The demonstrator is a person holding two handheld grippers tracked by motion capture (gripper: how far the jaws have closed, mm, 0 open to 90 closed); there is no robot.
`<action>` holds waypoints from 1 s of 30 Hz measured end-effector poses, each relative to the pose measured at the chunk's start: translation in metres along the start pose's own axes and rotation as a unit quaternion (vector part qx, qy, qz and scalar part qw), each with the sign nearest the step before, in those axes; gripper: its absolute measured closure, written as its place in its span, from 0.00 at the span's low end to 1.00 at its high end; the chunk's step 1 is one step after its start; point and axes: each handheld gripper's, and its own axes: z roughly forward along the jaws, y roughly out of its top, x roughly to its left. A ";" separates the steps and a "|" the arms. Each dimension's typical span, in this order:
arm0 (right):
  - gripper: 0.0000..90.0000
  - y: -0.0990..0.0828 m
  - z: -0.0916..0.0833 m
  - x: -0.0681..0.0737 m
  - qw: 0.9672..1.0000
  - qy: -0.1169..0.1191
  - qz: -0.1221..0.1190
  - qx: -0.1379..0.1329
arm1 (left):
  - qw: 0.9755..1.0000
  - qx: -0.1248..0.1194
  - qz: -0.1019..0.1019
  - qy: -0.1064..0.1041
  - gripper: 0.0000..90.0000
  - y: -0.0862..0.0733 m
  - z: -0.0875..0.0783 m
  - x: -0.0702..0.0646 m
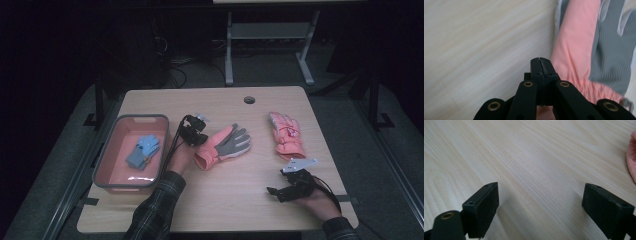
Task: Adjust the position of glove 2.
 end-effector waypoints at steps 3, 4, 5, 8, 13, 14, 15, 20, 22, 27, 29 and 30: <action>0.15 0.000 0.000 0.001 1.000 -0.003 0.000 -0.001 | 1.000 0.000 0.010 -0.012 1.00 -0.010 -0.005 -0.006; 0.15 0.000 0.000 0.001 1.000 -0.003 0.000 -0.001 | 1.000 0.000 0.010 -0.012 1.00 -0.010 -0.005 -0.006; 0.15 0.000 0.000 0.001 1.000 -0.003 -0.001 0.000 | 1.000 -0.001 0.012 -0.016 1.00 -0.012 -0.006 -0.008; 0.15 0.000 0.001 0.002 1.000 -0.003 -0.001 0.001 | 0.999 -0.007 0.013 -0.033 1.00 -0.018 -0.011 -0.013; 0.15 0.001 0.001 0.003 1.000 -0.003 -0.002 0.001 | 0.997 -0.009 0.014 -0.079 1.00 -0.027 -0.017 -0.022; 0.15 0.001 0.001 0.003 1.000 -0.003 -0.001 0.001 | 0.995 -0.015 0.015 -0.095 1.00 -0.030 -0.018 -0.029; 0.15 0.001 0.001 0.003 1.000 -0.003 -0.001 0.001 | 0.995 -0.015 0.015 -0.095 1.00 -0.030 -0.018 -0.029; 0.15 0.001 0.001 0.003 1.000 -0.001 0.004 0.000 | 0.993 -0.013 0.039 -0.114 1.00 -0.033 -0.019 -0.047; 0.15 0.002 0.001 0.003 1.000 0.001 0.006 0.000 | 0.991 -0.012 0.051 -0.122 1.00 -0.033 -0.019 -0.053; 0.15 0.003 -0.001 0.003 1.000 0.002 0.009 -0.006 | 0.988 -0.008 0.069 -0.141 1.00 -0.032 -0.017 -0.070; 0.15 0.003 -0.002 0.003 1.000 0.003 0.016 -0.008 | 0.986 -0.008 0.078 -0.145 1.00 -0.033 -0.015 -0.076; 0.15 0.003 -0.002 0.002 1.000 0.004 0.014 -0.007 | 0.985 -0.007 0.082 -0.151 1.00 -0.032 -0.014 -0.079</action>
